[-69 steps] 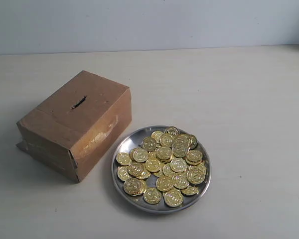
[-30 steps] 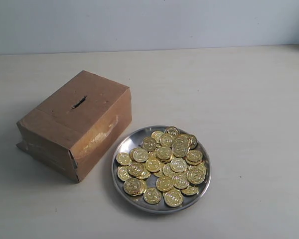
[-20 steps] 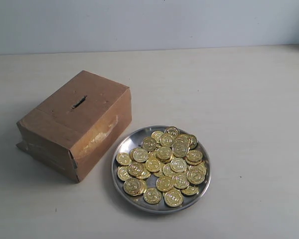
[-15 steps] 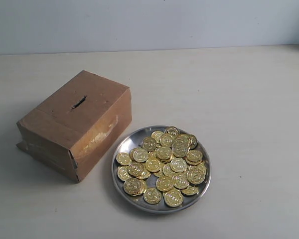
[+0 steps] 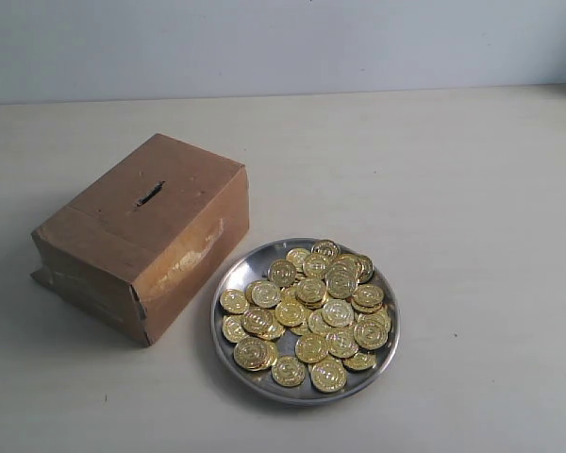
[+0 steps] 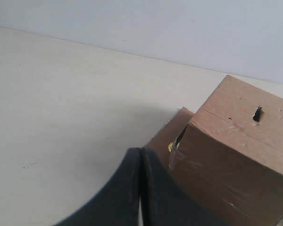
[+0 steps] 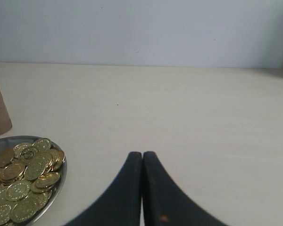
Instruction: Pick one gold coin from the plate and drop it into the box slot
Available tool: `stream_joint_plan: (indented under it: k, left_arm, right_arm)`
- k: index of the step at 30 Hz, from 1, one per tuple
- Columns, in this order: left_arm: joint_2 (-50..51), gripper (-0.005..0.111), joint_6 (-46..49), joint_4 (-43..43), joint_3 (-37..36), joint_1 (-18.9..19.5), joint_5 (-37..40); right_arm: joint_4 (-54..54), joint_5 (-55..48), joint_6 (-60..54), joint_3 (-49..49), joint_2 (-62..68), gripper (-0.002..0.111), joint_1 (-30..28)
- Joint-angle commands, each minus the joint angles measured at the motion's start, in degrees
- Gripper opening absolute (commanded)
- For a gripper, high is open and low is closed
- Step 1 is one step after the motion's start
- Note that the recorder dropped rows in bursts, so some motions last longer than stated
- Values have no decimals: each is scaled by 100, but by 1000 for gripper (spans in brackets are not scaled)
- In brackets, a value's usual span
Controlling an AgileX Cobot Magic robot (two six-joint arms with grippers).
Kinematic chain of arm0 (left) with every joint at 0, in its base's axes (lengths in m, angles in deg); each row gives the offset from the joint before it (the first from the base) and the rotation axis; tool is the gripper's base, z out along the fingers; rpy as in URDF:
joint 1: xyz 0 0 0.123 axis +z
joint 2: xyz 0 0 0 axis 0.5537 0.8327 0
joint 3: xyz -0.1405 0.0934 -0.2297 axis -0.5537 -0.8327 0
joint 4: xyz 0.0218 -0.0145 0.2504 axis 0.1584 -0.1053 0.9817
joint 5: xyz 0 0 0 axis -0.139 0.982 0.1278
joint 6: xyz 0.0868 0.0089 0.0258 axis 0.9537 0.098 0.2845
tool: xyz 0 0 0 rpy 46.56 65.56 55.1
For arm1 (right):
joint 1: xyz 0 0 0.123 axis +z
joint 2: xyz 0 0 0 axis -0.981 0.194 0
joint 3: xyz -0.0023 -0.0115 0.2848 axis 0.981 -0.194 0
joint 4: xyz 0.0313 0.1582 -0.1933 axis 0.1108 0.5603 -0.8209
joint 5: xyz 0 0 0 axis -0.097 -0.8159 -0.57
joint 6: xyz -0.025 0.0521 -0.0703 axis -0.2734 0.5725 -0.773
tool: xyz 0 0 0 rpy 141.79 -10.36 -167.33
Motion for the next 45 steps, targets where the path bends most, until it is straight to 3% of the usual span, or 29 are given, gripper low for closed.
stream_joint_plan:
  k: [1, 17, 36, 45]
  left_arm:
    - [-30, 0, 3, -22, 3, 3, -14]
    - [-30, 0, 3, -22, 3, 3, -14]
    - [-30, 0, 3, -22, 3, 3, -14]
    - [-30, 0, 3, -22, 3, 3, -14]
  right_arm:
    - [19, 56, -35, -26, -27, 0, 20]
    - [131, 151, -35, -26, -27, 0, 20]
    - [701, 1049, 711, -26, -27, 0, 20]
    - [1623, 2678, 1093, -26, -27, 0, 20]
